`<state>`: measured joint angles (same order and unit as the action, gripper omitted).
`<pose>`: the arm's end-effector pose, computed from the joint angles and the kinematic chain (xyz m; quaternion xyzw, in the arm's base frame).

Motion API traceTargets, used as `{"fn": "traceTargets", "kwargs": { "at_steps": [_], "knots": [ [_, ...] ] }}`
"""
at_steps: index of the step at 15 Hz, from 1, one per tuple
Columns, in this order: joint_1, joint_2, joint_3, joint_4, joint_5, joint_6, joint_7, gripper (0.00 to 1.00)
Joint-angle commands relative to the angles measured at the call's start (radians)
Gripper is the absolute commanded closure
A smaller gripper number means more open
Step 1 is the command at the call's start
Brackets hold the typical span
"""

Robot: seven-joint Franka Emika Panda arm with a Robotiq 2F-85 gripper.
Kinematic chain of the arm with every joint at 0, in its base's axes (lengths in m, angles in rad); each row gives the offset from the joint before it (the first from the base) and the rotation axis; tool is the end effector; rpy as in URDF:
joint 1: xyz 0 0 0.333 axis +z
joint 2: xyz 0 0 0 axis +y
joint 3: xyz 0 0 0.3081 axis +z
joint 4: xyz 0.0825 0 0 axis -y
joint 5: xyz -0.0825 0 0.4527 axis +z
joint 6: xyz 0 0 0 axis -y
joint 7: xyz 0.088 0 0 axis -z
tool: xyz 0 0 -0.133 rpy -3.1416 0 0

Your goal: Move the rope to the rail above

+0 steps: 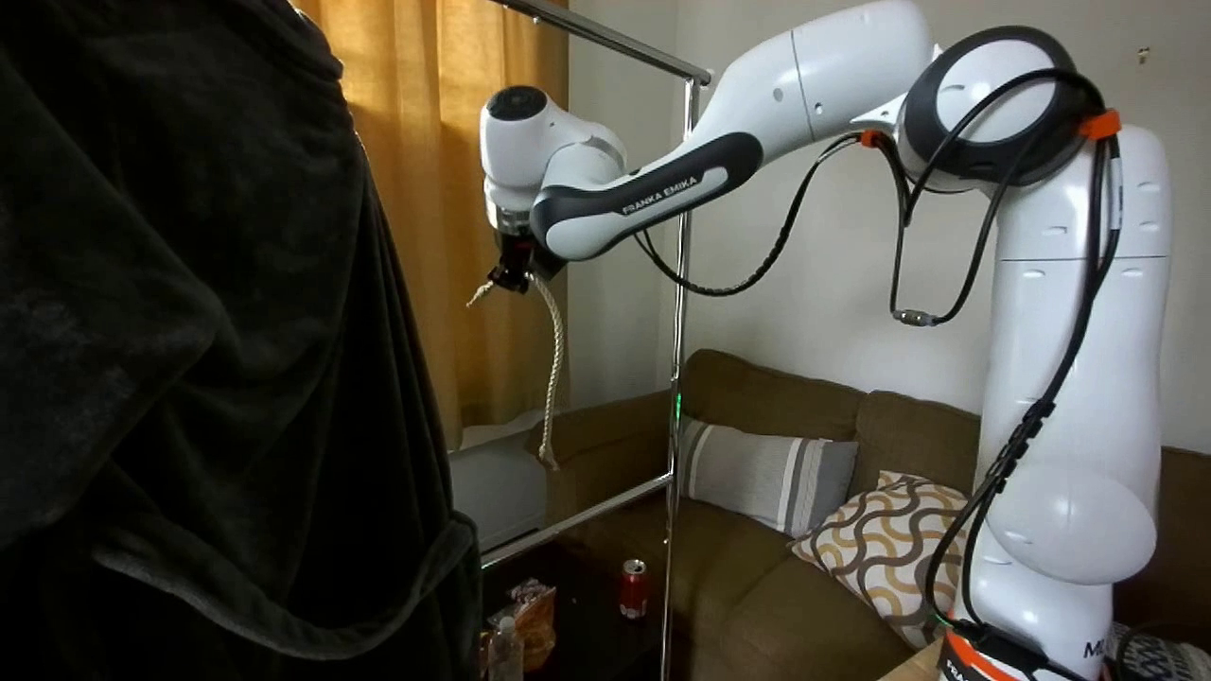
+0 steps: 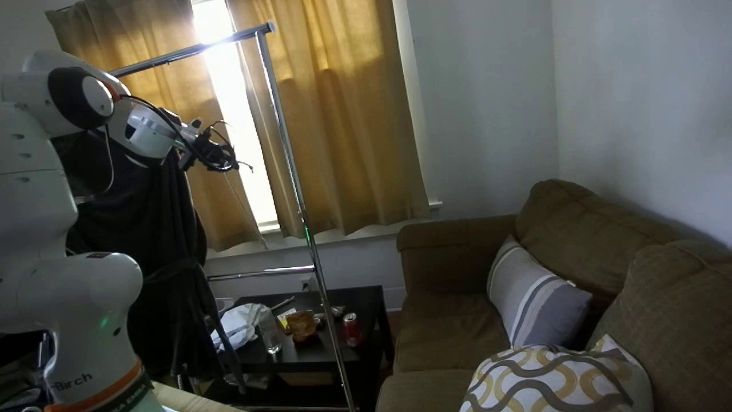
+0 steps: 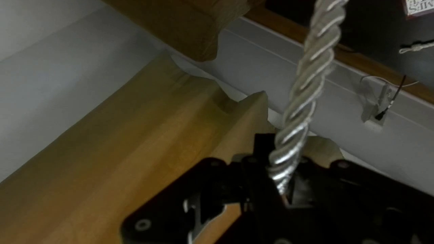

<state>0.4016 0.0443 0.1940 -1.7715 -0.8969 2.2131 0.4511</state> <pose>0.5980 0.3522 0.5386 0.8693 0.2485 0.3489 0.2466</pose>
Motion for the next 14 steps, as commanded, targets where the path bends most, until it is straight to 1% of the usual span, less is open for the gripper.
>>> {"fn": "traceTargets", "kwargs": {
  "at_steps": [1, 3, 6, 8, 9, 10, 13, 14],
  "knots": [
    [-0.04, -0.141, 0.041, -0.093, -0.06, 0.023, 0.035, 0.98],
    [-0.06, -0.195, 0.053, -0.114, -0.08, 0.033, 0.049, 0.98],
    [-0.099, -0.268, 0.063, -0.145, -0.131, 0.093, 0.096, 0.98],
    [-0.126, -0.299, 0.072, -0.16, -0.172, 0.13, 0.171, 0.98],
    [-0.122, -0.24, 0.08, -0.095, -0.118, 0.092, 0.091, 0.98],
    [-0.129, -0.25, 0.082, -0.098, -0.121, 0.096, 0.099, 0.93],
    [-0.135, -0.242, 0.089, -0.094, -0.121, 0.095, 0.097, 0.93],
    [-0.134, -0.237, 0.09, -0.092, -0.121, 0.095, 0.097, 0.98]
  ]
}}
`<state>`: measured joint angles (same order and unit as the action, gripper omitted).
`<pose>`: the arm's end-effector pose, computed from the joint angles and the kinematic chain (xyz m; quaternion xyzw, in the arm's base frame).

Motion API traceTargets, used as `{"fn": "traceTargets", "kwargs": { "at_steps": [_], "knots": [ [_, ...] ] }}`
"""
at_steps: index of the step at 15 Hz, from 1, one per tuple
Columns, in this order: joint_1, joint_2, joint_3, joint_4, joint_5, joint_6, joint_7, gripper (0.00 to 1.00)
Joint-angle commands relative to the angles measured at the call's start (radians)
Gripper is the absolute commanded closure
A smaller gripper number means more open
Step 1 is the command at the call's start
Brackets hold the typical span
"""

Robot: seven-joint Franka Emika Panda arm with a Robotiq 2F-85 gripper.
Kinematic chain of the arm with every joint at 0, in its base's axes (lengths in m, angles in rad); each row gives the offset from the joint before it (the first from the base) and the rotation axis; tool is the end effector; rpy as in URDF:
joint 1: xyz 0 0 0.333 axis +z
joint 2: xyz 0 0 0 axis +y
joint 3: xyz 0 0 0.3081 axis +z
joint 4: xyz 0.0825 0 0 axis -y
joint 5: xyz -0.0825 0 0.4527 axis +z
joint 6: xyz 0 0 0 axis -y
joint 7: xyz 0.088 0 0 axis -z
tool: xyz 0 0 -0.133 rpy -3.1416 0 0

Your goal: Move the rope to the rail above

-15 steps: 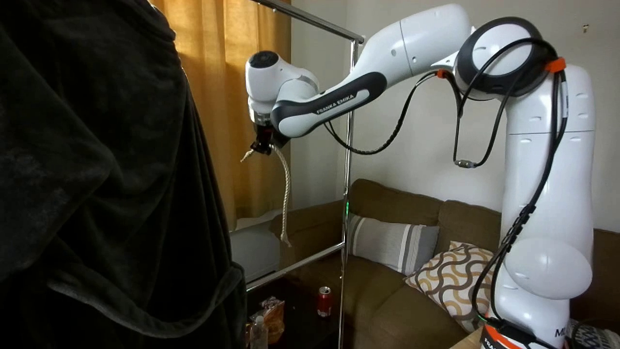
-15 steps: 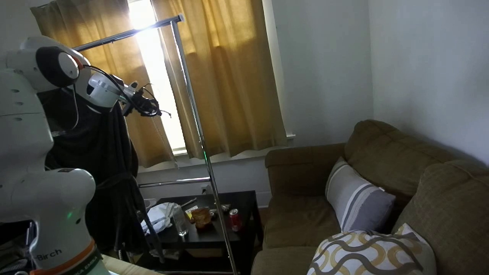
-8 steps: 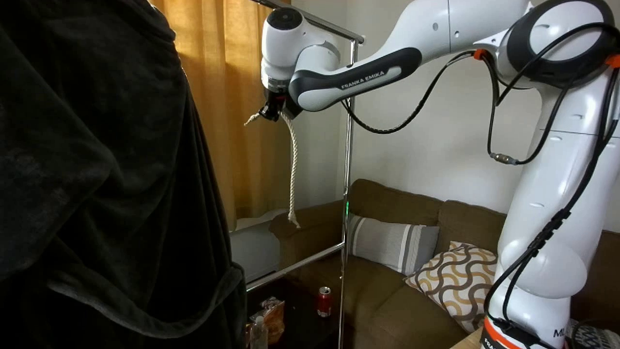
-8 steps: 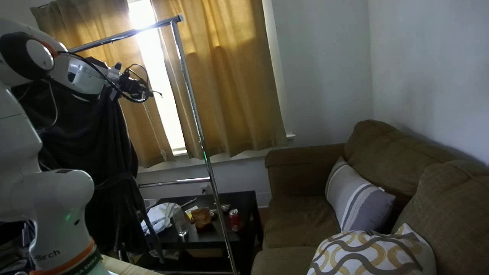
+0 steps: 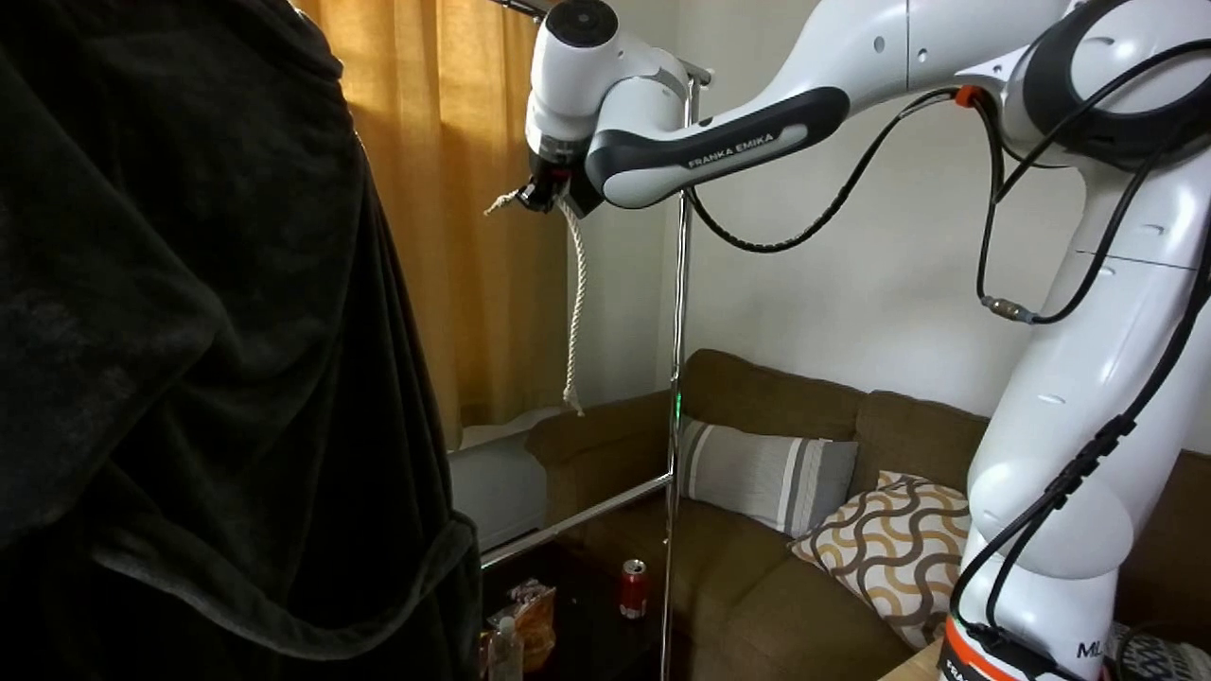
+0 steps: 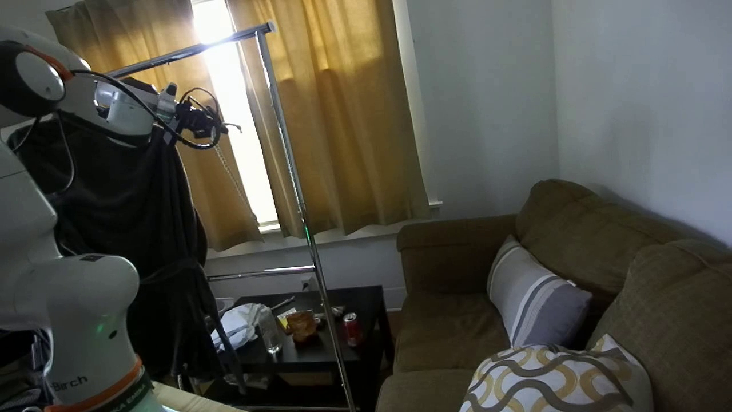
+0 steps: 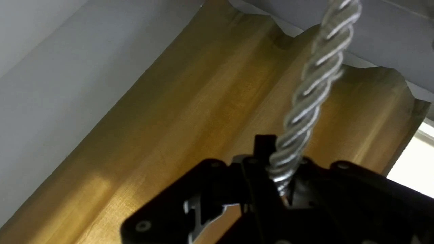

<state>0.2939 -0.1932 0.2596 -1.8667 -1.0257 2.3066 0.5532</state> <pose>0.5506 0.3153 0.6479 0.8181 0.2059 0.4695 0.2606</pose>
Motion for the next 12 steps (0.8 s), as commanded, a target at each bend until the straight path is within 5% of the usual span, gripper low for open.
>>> {"fn": "traceTargets", "kwargs": {
  "at_steps": [1, 12],
  "knots": [
    [-0.028, -0.002, 0.024, 0.02, -0.002, 0.014, -0.021, 0.98],
    [-0.018, -0.151, 0.031, 0.066, 0.266, -0.177, -0.43, 0.98]
  ]
}}
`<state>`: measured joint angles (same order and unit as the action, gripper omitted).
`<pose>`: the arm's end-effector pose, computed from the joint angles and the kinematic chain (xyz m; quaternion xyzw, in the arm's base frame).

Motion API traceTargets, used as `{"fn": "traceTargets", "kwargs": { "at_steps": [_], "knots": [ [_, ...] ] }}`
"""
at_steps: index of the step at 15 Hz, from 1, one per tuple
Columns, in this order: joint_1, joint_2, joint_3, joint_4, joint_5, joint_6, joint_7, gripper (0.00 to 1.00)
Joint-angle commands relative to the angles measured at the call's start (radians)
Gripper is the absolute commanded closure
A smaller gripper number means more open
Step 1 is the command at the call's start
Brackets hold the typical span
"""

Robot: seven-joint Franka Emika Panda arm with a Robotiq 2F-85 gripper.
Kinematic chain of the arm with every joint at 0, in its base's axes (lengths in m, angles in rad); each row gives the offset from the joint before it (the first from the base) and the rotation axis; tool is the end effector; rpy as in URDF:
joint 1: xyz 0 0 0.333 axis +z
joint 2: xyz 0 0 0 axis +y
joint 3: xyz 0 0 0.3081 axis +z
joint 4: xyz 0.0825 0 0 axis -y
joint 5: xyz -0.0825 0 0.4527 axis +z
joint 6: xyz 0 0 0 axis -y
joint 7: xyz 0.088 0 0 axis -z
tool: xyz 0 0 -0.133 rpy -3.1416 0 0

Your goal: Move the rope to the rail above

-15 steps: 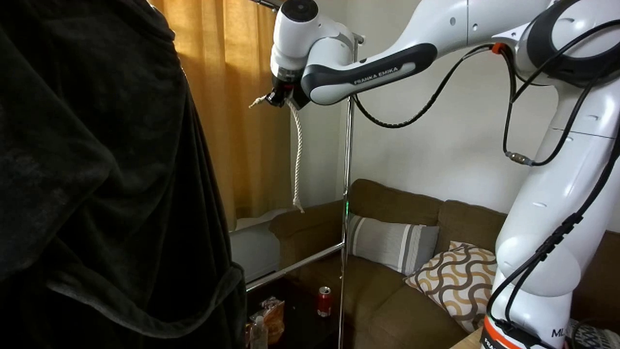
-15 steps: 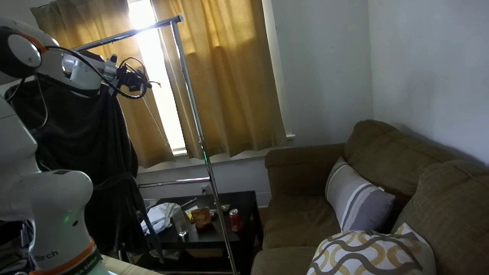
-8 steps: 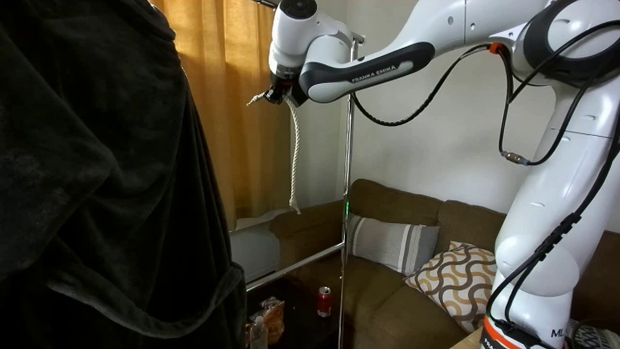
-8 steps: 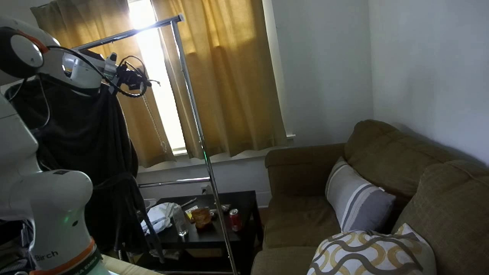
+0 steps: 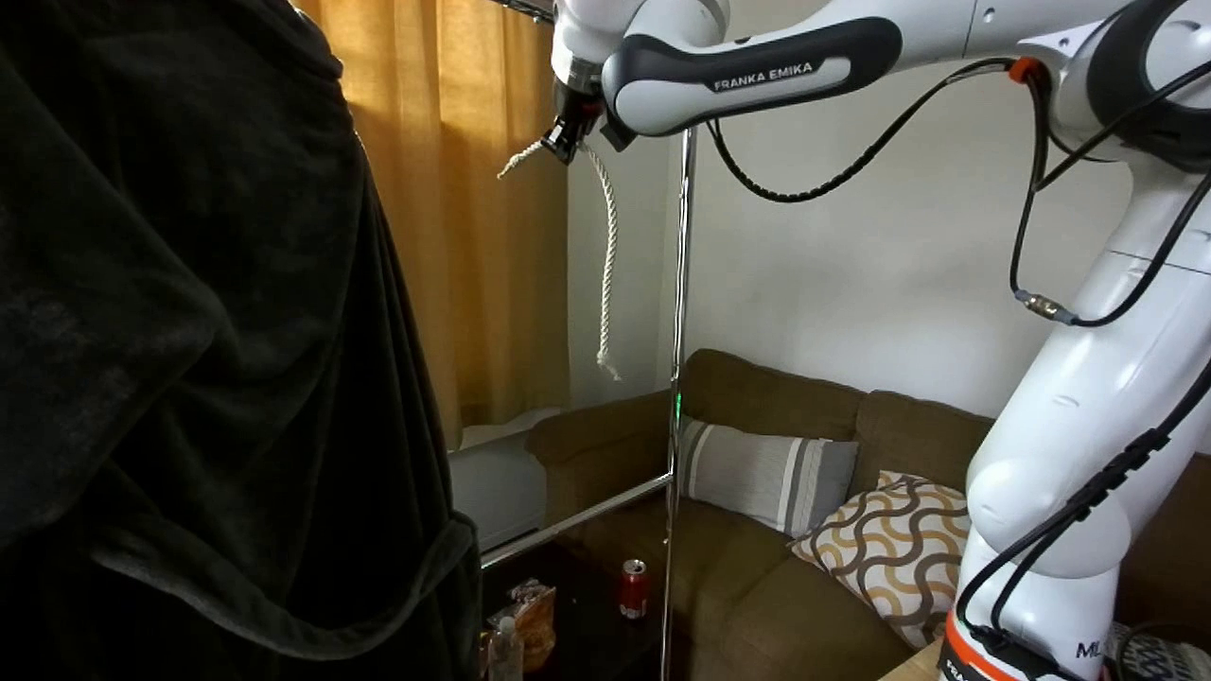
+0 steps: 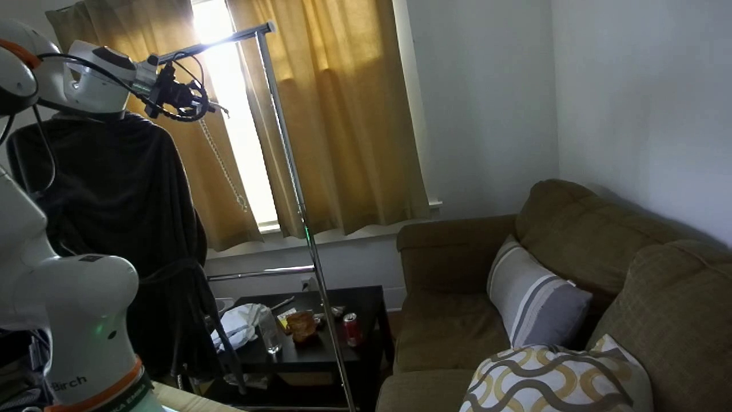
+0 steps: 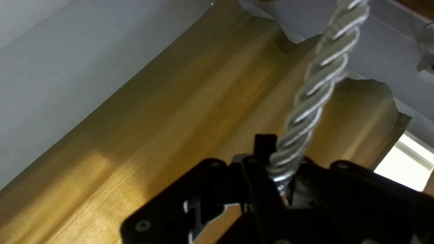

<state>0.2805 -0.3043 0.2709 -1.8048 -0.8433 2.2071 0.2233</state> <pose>0.5092 0.2949 0.7359 0.8105 0.2596 0.4430 0.2818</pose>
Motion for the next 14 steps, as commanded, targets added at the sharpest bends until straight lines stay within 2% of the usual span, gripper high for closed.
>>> {"fn": "traceTargets", "kwargs": {
  "at_steps": [1, 5, 14],
  "knots": [
    [-0.005, -0.048, 0.029, 0.017, 0.098, -0.115, -0.134, 0.98],
    [-0.006, -0.078, 0.047, 0.064, 0.131, -0.206, -0.245, 0.98],
    [-0.009, -0.113, 0.101, 0.211, 0.119, -0.432, -0.374, 0.98]
  ]
}}
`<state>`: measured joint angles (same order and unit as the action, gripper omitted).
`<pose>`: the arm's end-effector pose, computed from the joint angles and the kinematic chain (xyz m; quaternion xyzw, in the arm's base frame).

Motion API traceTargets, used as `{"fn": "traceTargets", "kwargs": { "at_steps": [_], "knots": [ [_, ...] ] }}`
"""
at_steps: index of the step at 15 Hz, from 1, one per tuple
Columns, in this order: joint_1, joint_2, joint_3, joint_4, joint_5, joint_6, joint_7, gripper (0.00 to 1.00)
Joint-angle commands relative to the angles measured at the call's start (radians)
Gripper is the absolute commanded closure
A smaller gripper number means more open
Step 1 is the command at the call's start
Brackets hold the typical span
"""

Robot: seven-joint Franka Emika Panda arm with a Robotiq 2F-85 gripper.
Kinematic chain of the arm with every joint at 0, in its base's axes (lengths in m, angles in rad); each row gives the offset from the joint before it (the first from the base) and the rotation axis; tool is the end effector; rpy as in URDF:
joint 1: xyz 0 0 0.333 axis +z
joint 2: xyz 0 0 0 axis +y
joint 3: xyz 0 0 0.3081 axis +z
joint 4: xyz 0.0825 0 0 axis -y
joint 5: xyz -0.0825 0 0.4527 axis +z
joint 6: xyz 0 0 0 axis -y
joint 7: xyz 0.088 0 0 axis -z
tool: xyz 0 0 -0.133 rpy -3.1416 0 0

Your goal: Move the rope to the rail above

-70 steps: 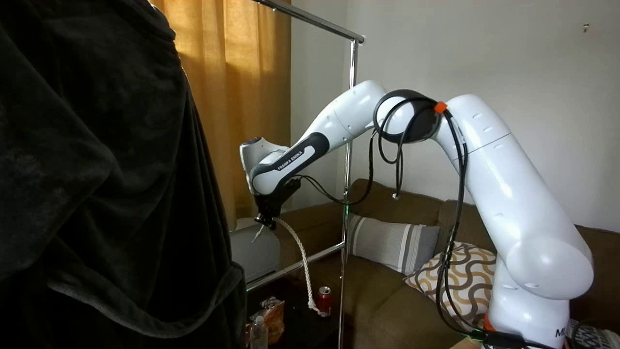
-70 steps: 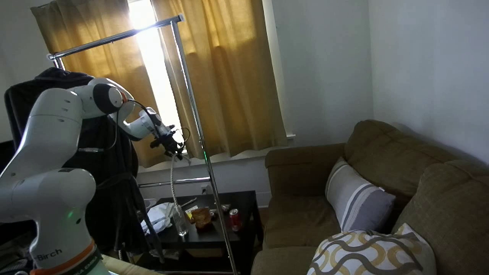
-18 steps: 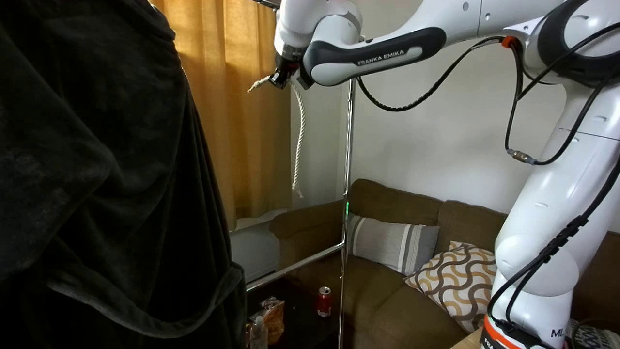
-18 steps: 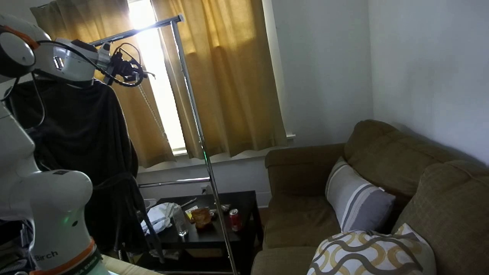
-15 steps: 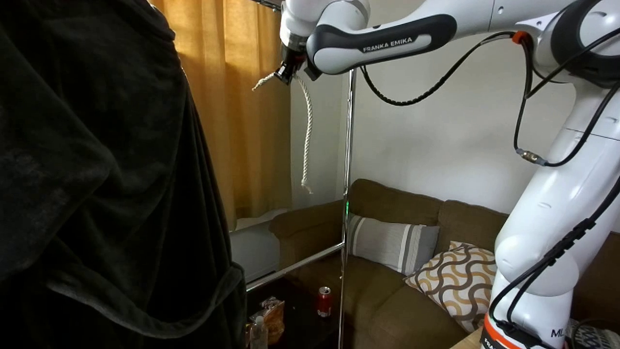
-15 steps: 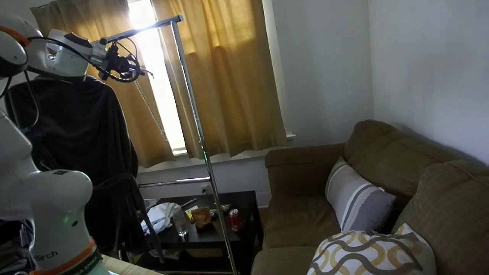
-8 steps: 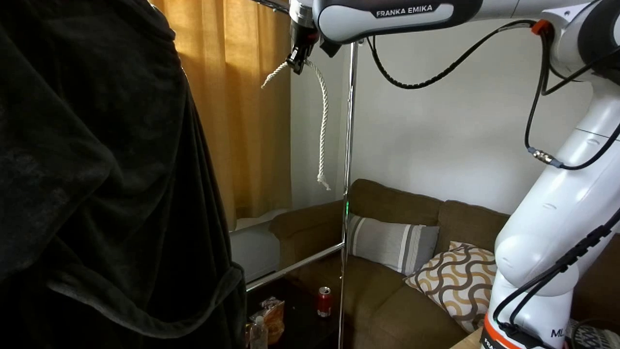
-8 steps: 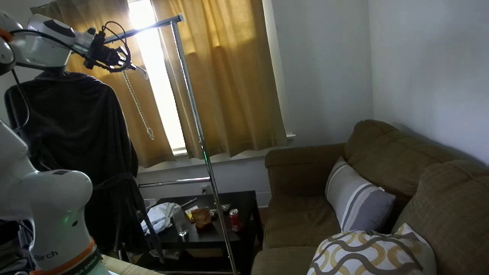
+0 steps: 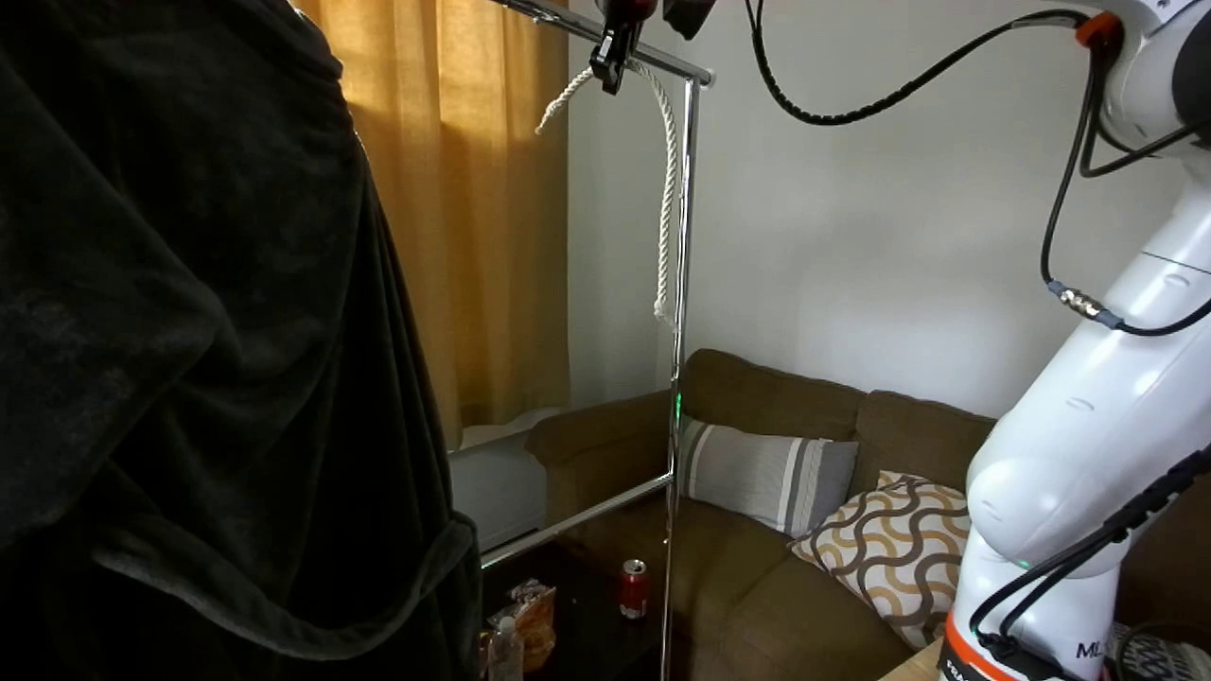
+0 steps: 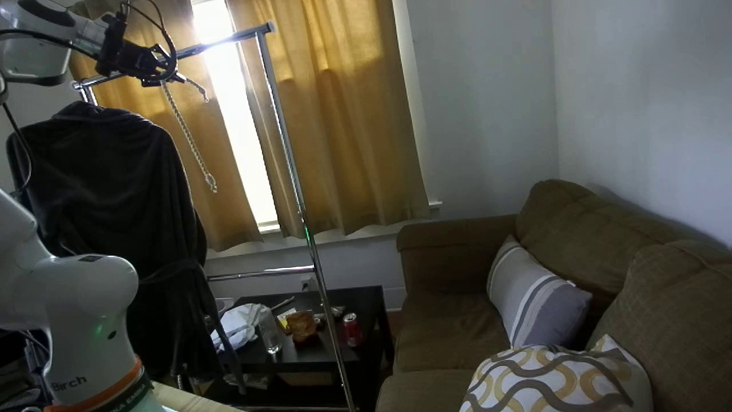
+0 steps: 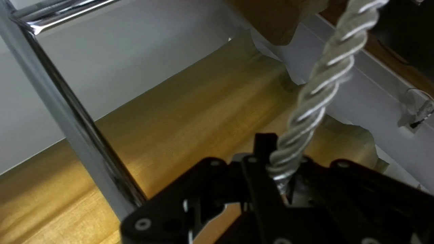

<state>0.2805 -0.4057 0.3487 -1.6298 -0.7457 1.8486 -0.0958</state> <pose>0.4152 0.2839 0.8434 0.8071 0.3048 0.3736 0.3406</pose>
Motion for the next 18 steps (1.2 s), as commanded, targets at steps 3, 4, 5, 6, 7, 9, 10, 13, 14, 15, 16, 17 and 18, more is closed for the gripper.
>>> {"fn": "traceTargets", "kwargs": {
  "at_steps": [3, 4, 5, 6, 7, 9, 10, 13, 14, 15, 16, 17, 18],
  "knots": [
    [-0.012, -0.009, 0.046, 0.094, 0.003, -0.14, -0.098, 0.98],
    [-0.011, -0.012, 0.052, 0.107, -0.003, -0.152, -0.106, 0.98],
    [-0.011, -0.016, 0.059, 0.118, -0.009, -0.163, -0.112, 0.98],
    [-0.016, -0.015, 0.073, 0.141, -0.023, -0.186, -0.118, 0.98],
    [-0.018, -0.02, 0.082, 0.153, -0.034, -0.197, -0.119, 0.98],
    [-0.025, -0.02, 0.11, 0.193, -0.066, -0.242, -0.125, 0.98],
    [-0.027, -0.023, 0.121, 0.204, -0.083, -0.258, -0.124, 0.98],
    [-0.034, -0.012, 0.157, 0.259, -0.136, -0.313, -0.136, 0.98],
    [-0.034, -0.011, 0.165, 0.268, -0.148, -0.324, -0.137, 0.98],
    [-0.034, -0.003, 0.174, 0.286, -0.16, -0.335, -0.143, 0.98],
    [-0.033, -0.004, 0.177, 0.288, -0.172, -0.333, -0.141, 0.98],
    [-0.037, 0.0, 0.184, 0.298, -0.188, -0.332, -0.143, 0.98],
    [-0.037, 0.007, 0.187, 0.307, -0.203, -0.319, -0.141, 0.98]
  ]
}}
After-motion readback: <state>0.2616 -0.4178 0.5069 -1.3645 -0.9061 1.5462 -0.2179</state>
